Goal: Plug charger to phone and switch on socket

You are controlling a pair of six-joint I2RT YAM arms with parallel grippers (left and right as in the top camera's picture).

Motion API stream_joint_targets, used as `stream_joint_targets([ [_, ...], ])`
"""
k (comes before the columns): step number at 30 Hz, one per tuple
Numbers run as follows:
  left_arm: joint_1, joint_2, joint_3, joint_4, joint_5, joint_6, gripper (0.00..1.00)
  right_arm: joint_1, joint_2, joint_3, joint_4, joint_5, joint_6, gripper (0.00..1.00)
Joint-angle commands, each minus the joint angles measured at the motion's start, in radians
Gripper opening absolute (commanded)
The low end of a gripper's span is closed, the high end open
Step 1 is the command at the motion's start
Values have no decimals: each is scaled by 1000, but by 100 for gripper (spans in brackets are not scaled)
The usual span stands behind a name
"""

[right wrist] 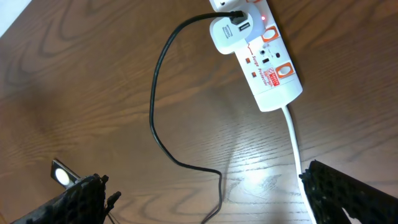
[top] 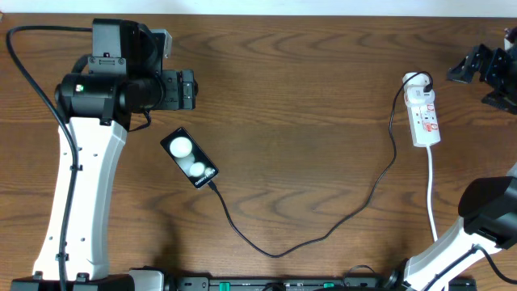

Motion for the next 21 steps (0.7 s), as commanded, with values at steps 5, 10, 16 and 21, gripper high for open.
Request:
stream_joint_targets([
  [5,2,-40,9,-14,-14,14,91,-3,2,9,1,5,10,99],
  [10,2,-153,-17,-53,-18,13,91,-3,2,9,1,5,10,99],
  [16,3,-369,-200,94,-21,13,91,-3,2,9,1,5,10,99],
  [21,3,-629,-514,429,-15,-22,91,-3,2,9,1,5,10,99],
])
